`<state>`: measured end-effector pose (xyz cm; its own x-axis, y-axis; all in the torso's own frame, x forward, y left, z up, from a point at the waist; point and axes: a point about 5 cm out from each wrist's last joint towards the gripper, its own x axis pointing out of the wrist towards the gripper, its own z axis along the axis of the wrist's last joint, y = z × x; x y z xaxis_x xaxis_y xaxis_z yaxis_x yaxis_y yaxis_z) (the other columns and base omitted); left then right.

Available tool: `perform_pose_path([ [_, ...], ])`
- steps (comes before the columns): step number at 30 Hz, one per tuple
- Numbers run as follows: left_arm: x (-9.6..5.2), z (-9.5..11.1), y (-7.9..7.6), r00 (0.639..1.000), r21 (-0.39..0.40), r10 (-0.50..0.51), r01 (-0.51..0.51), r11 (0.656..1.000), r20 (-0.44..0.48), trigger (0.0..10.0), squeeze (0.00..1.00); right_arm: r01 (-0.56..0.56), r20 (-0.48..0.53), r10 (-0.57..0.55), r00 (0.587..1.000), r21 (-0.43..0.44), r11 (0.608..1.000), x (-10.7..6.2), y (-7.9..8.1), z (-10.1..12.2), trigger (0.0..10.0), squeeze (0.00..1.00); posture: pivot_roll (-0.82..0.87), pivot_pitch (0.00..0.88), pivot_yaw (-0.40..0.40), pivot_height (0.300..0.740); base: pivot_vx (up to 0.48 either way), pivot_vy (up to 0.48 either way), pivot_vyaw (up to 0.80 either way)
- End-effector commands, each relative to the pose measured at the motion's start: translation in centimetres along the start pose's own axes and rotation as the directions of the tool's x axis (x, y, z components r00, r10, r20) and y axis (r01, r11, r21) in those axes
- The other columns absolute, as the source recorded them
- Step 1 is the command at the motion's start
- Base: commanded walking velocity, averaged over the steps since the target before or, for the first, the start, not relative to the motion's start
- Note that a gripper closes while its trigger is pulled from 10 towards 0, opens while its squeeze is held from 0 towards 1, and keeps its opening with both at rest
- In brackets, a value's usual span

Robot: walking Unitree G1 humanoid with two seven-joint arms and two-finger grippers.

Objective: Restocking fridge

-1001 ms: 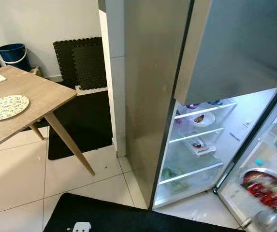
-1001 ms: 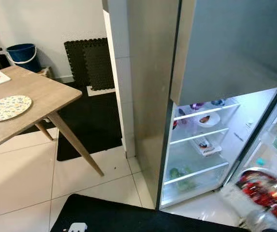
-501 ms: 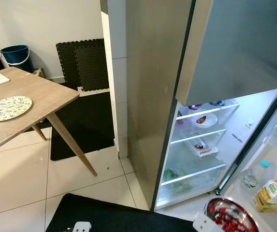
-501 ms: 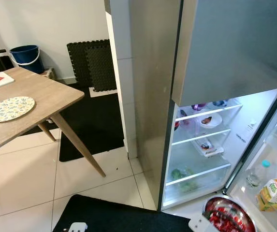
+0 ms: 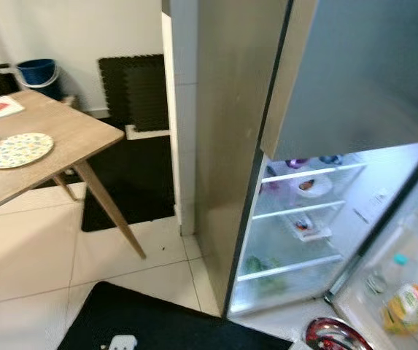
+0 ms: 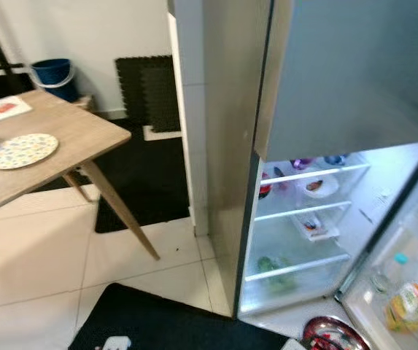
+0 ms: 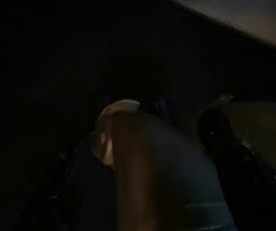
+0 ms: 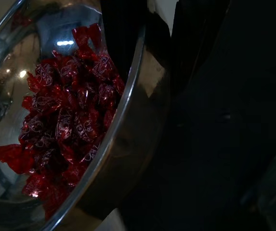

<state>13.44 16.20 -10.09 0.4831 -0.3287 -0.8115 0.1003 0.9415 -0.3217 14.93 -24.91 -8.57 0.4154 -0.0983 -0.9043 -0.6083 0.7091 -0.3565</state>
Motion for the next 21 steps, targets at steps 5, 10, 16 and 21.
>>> perform_pose_path([
  [5, 0.12, -0.23, -0.32, 1.000, -0.009, -0.008, 0.008, 1.000, -0.013, 10.0, 0.00, 0.023, 0.029, -0.022, 0.999, -0.006, 1.000, 0.06, -0.55, 0.84, 10.0, 0.00, -0.06, 0.000, -0.008, 0.740, 0.000, -0.426, 0.78],
  [10, 0.14, -0.15, -0.33, 1.000, -0.009, -0.008, 0.008, 1.000, -0.011, 10.0, 0.00, 0.036, 0.029, -0.036, 0.999, -0.010, 0.999, 0.07, -0.55, 0.86, 10.0, 0.00, -0.06, 0.000, -0.007, 0.740, 0.000, -0.366, 0.31],
  [16, 0.10, -0.23, -0.25, 1.000, -0.006, 0.002, -0.002, 1.000, -0.012, 10.0, 0.00, 0.032, 0.022, -0.031, 0.999, -0.024, 0.999, 0.09, -0.33, 0.78, 10.0, 0.00, -0.06, 0.000, -0.007, 0.740, 0.000, -0.096, 0.00],
  [21, 0.10, -0.23, -0.22, 1.000, -0.004, 0.008, -0.008, 1.000, -0.011, 10.0, 0.00, 0.027, 0.017, -0.027, 0.999, -0.027, 0.999, 0.09, -0.16, 0.67, 10.0, 0.00, -0.06, 0.001, -0.007, 0.740, 0.000, 0.000, 0.00],
])
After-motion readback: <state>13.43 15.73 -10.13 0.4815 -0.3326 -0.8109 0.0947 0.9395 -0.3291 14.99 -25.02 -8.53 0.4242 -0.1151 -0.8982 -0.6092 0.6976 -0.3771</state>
